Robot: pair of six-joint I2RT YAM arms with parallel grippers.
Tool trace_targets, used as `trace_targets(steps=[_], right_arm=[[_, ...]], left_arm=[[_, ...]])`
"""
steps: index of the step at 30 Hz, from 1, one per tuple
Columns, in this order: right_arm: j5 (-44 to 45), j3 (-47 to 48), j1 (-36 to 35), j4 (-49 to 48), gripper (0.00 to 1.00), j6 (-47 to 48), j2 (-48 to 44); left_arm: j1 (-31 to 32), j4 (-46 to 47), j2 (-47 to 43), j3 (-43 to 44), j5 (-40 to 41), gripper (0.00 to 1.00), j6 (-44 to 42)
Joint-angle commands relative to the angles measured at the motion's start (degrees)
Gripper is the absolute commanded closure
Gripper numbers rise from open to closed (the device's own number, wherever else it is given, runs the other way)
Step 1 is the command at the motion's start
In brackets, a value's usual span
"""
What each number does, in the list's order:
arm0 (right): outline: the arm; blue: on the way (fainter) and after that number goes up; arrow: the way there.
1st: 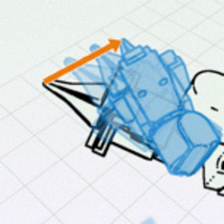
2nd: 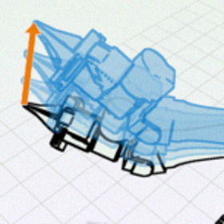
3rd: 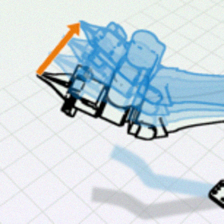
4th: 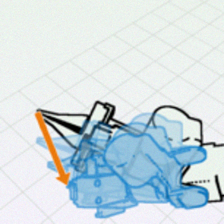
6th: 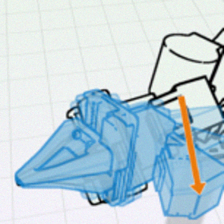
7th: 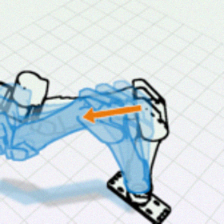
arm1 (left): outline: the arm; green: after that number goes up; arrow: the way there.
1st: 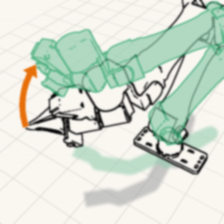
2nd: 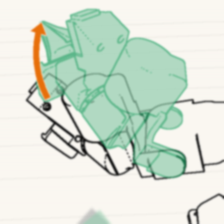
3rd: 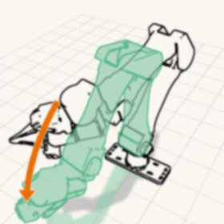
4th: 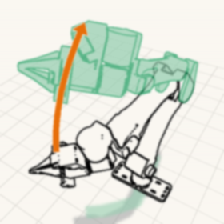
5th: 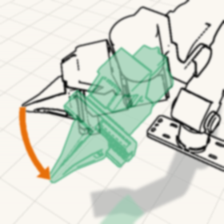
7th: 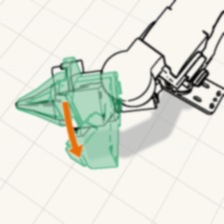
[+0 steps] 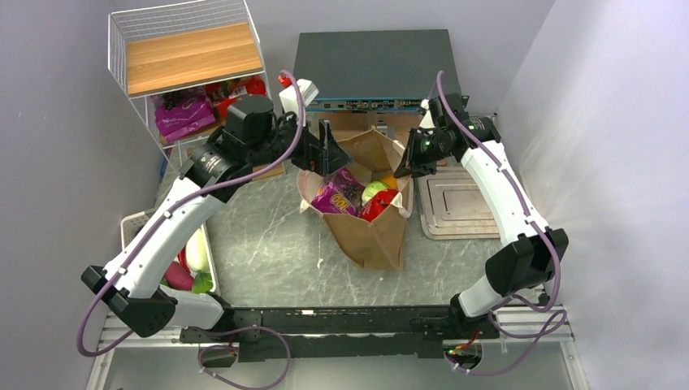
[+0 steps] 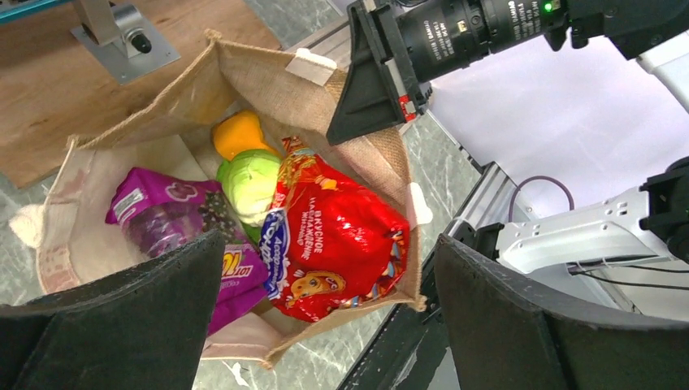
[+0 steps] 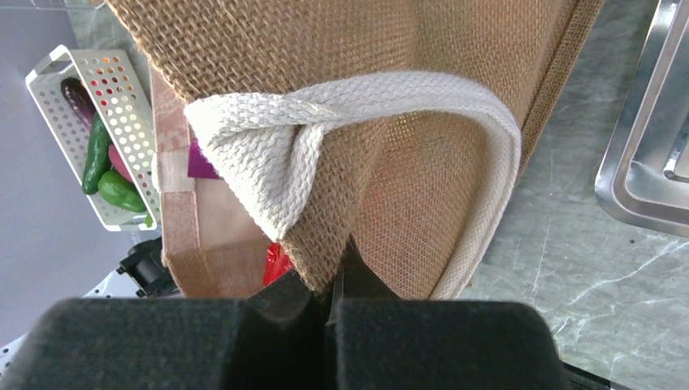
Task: Place the food into the grocery bag and tie it
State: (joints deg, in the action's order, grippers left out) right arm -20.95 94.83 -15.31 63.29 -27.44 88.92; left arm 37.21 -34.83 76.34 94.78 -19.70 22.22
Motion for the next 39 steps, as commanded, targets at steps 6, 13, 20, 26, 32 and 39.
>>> trace_targets(steps=[6,13,20,26,32,39], right_arm=[[-0.6,-0.2,0.4,-3.5,1.0,-0.5,-4.4],[-0.9,-1.7,0.4,-4.3,1.0,-0.6,-4.9],[-0.9,-1.7,0.4,-4.3,1.0,-0.2,-4.5],[-1.2,-1.4,0.4,-4.6,1.0,-0.5,-4.2],[-0.7,-1.6,0.4,-4.4,1.0,-0.2,-4.7],[-0.7,-2.5,0.4,-4.2,1.0,0.1,-5.0]], left_arm=[[0.1,-6.8,-2.9,-1.5,14.7,0.01,0.2],[-3.4,-10.4,-7.5,-12.6,22.0,0.01,5.8],[-12.4,1.2,-15.0,-28.4,13.0,0.01,11.1],[-13.5,2.9,-12.4,-30.3,10.5,0.1,11.1],[-14.1,6.9,-9.0,-30.6,6.5,0.15,13.6],[-16.5,11.1,-7.0,-34.0,4.2,0.21,18.2]])
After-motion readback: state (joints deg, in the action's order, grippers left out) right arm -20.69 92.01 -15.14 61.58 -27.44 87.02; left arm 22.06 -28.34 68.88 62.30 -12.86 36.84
